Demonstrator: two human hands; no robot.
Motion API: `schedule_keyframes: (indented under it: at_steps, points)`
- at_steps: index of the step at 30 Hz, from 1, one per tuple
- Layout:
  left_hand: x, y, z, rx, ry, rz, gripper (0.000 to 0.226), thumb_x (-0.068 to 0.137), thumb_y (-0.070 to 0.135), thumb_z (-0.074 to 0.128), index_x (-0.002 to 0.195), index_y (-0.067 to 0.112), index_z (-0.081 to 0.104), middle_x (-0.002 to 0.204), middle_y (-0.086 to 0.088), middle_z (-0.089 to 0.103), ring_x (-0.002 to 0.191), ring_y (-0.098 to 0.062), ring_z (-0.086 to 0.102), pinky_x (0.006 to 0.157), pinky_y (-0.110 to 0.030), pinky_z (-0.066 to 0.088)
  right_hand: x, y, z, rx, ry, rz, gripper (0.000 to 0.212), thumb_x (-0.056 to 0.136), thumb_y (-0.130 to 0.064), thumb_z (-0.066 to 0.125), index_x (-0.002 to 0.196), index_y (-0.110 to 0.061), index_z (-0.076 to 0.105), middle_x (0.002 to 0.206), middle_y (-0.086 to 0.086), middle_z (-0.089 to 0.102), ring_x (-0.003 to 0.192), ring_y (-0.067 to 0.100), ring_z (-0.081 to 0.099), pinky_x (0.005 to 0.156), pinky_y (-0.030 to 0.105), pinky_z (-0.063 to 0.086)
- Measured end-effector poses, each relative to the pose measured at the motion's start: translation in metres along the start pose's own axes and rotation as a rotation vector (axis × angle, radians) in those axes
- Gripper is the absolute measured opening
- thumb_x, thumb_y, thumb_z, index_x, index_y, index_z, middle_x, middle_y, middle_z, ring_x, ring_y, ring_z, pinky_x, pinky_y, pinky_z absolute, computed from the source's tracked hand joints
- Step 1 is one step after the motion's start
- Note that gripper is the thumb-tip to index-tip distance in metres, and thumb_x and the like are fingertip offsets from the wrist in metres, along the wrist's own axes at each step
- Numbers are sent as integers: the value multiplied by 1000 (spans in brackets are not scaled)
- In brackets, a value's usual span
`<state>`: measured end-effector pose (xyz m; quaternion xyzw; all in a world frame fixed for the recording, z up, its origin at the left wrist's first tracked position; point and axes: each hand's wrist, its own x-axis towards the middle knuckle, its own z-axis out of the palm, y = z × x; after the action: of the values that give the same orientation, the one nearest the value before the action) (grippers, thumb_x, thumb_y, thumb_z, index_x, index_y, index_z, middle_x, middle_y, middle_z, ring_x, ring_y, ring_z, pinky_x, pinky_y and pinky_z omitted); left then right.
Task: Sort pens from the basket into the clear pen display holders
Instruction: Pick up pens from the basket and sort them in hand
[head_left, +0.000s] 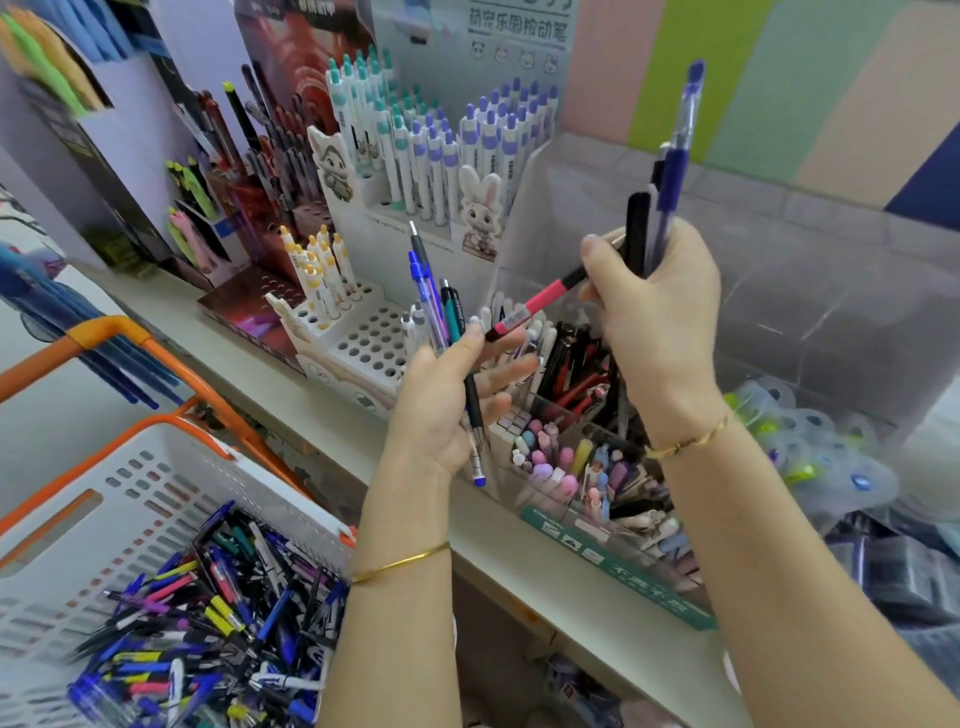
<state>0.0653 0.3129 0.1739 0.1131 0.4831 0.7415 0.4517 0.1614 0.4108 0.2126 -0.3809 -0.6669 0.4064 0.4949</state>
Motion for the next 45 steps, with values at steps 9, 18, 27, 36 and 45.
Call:
schedule_keyframes:
  at_steps: [9,18,27,36,45]
  points:
    - [12,-2,4,142,151,185,5,100,11,48,95,9,48,82,-3,60,49,-4,48,37,-14,35,-40,5,-33,-91,-331,209,25,88,-35,63,82,-11,59,66,1,64,50,6,43,56,28,38]
    - [2,-4,13,190,-61,133,9,99,16,50,103,10,55,85,-3,68,61,-13,63,44,-18,46,-30,2,-18,-117,-819,289,11,88,-17,65,78,-16,60,57,-6,61,50,6,55,51,19,47]
    - [3,-7,5,249,-276,35,20,93,28,54,104,13,47,71,1,51,47,-7,40,35,-16,29,-16,2,2,274,-461,404,23,92,-4,53,76,-13,40,52,-3,43,35,9,36,35,22,29]
    - [3,-6,-3,330,-346,-17,19,97,29,49,106,13,45,66,-2,45,44,-9,39,33,-16,28,-8,11,13,69,-455,296,25,86,-12,66,68,-13,49,48,-2,43,37,12,36,39,26,32]
    - [2,-3,-5,259,-389,-101,28,101,30,40,105,6,52,74,-14,68,52,-21,65,33,-19,40,6,9,10,156,-166,226,19,88,-6,50,74,-16,43,61,8,56,47,16,48,43,24,37]
